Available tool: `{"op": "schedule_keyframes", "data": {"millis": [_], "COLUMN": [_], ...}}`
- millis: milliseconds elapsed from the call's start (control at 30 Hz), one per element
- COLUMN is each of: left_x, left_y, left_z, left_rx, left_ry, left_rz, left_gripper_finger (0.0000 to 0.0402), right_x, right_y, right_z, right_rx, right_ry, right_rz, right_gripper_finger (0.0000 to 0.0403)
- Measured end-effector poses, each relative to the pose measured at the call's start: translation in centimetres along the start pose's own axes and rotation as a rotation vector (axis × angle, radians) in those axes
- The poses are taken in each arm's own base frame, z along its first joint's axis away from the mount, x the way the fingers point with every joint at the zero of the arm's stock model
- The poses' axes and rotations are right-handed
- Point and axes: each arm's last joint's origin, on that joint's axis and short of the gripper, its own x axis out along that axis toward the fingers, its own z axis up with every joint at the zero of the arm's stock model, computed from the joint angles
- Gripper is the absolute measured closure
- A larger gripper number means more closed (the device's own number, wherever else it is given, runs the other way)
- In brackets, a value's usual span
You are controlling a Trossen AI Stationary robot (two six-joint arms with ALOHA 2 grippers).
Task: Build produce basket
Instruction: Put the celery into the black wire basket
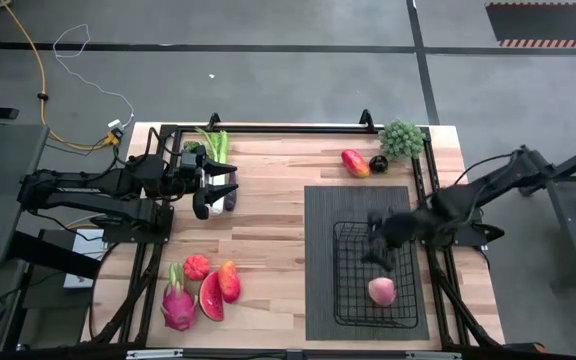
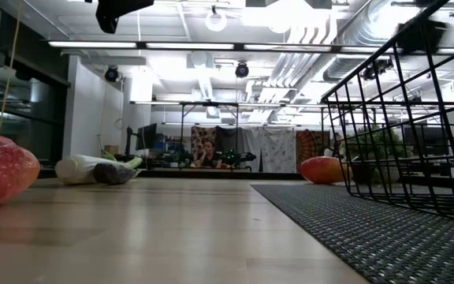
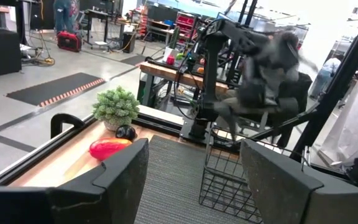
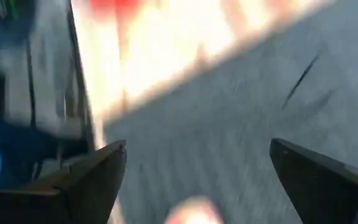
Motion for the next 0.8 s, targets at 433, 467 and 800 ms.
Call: {"op": "schedule_keyframes", "data": {"millis": [433, 467, 800], "left_x": [0.0, 0.0, 0.0], "left_y": [0.0, 0.0, 0.0], "left_z": [0.0, 0.0, 0.0], "left_rx": [0.0, 0.0, 0.0], "left_ry": [0.0, 0.0, -0.001], "left_rz": [0.0, -0.001, 0.005], "left_gripper_finger": [0.0158, 0.0158, 0.0158], "right_x": [-2.0, -1.8, 2.3], "right_y": [-3.6, -3.8, -8.3], "right_z": [6.9, 7.2, 6.1], "right_rx": [-0.215, -0.227, -0.182], "right_ry": [-0.444, -0.445, -0.669], "right_rz": [-0.015, -0.006, 0.203], "right_gripper_finger": [0.002, 0.002, 0.002]}}
